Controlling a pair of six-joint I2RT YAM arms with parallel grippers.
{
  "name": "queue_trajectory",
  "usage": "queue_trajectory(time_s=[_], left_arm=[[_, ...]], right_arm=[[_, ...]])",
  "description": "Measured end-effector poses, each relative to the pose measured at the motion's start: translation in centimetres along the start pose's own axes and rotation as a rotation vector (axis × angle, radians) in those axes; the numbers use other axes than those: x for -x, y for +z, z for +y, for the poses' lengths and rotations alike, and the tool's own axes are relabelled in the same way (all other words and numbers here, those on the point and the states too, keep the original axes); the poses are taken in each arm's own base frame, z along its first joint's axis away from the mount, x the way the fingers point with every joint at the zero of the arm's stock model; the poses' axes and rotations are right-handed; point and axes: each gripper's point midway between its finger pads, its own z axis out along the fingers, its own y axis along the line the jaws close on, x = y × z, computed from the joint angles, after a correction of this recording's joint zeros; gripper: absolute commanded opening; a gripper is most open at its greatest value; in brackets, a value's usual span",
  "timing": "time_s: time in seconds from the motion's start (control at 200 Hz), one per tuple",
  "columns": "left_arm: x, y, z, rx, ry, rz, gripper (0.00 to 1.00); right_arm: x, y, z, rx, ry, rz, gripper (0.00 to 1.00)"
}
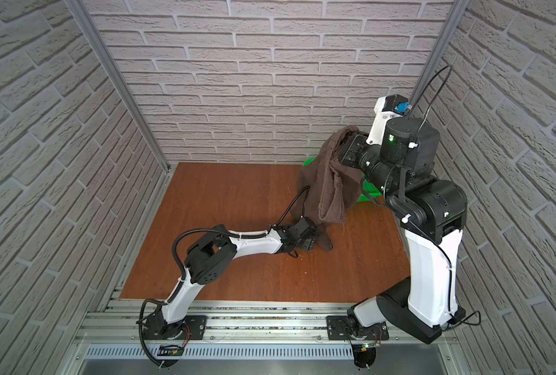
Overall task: Fold and stack the trousers
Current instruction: 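Lift the waistband with the right gripper, stretching the trousers from the left gripper, then lay the trousers flat lengthwise, pulling the grippers apart toward the robot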
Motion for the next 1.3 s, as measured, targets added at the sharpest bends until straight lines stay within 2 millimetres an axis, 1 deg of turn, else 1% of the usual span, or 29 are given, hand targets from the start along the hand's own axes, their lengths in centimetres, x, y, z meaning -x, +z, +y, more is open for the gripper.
queue_trajectory(time_s=[0.015,0.12,0.19,0.235,0.29,0.35,0.39,0.45,0.555,0.655,0.705,0.775,0.84,0.94,1.0,1.1,1.21,1.3], left_arm=[[0.0,0.0,0.2,0.006,0.001,0.002,0.52],[0.0,0.0,2.1,0.054,-0.021,0.020,0.17],[-0.3,-0.4,4.2,0.100,-0.032,0.031,0.00],[-0.7,-1.0,5.8,0.132,-0.050,0.039,0.00],[-1.6,-1.9,8.2,0.180,-0.052,0.059,0.00],[-2.7,-3.6,11.0,0.235,-0.059,0.077,0.00],[-3.3,-5.1,13.0,0.273,-0.065,0.087,0.00],[-3.6,-7.6,15.7,0.317,-0.083,0.082,0.00],[-3.1,-13.0,19.8,0.374,-0.130,0.033,0.00],[-2.2,-18.2,22.9,0.411,-0.180,-0.042,0.00],[-2.0,-21.0,24.3,0.425,-0.204,-0.077,0.00],[-2.3,-24.0,26.0,0.444,-0.233,-0.108,0.00],[-3.1,-26.2,27.5,0.469,-0.252,-0.115,0.00],[-5.2,-28.1,29.5,0.521,-0.267,-0.086,0.00],[-6.6,-28.5,30.5,0.550,-0.273,-0.057,0.00],[-8.8,-29.2,32.1,0.609,-0.289,-0.001,0.00],[-10.4,-30.1,33.9,0.675,-0.317,0.045,0.00],[-11.3,-30.9,35.2,0.731,-0.337,0.075,0.00]], right_arm=[[0.0,0.0,-0.1,-0.002,0.000,0.000,0.05],[-0.1,-0.3,-0.5,-0.013,0.001,0.000,0.05],[-0.3,-0.6,-1.0,-0.023,0.001,0.004,0.05],[-0.5,-0.8,-1.3,-0.030,0.000,0.007,0.05],[-0.8,-1.0,-1.7,-0.039,-0.001,0.013,0.05],[-1.5,-1.2,-2.3,-0.051,-0.002,0.026,0.05],[-1.9,-1.2,-2.6,-0.060,-0.001,0.035,0.05],[-2.7,-1.1,-3.2,-0.072,0.002,0.050,0.05],[-4.6,-0.8,-4.3,-0.095,0.016,0.082,0.05],[-7.4,-0.1,-5.7,-0.127,0.036,0.133,0.05],[-9.3,0.4,-6.7,-0.153,0.051,0.168,0.05],[-12.1,1.2,-8.2,-0.194,0.070,0.221,0.05],[-15.0,1.8,-10.0,-0.240,0.088,0.272,0.05],[-19.6,2.4,-13.1,-0.323,0.120,0.349,0.05],[-22.4,2.3,-15.1,-0.376,0.143,0.391,0.05],[-26.3,1.5,-18.4,-0.461,0.185,0.442,0.06],[-29.2,0.5,-21.4,-0.545,0.233,0.475,0.05],[-30.6,0.0,-23.2,-0.599,0.262,0.496,0.05]])
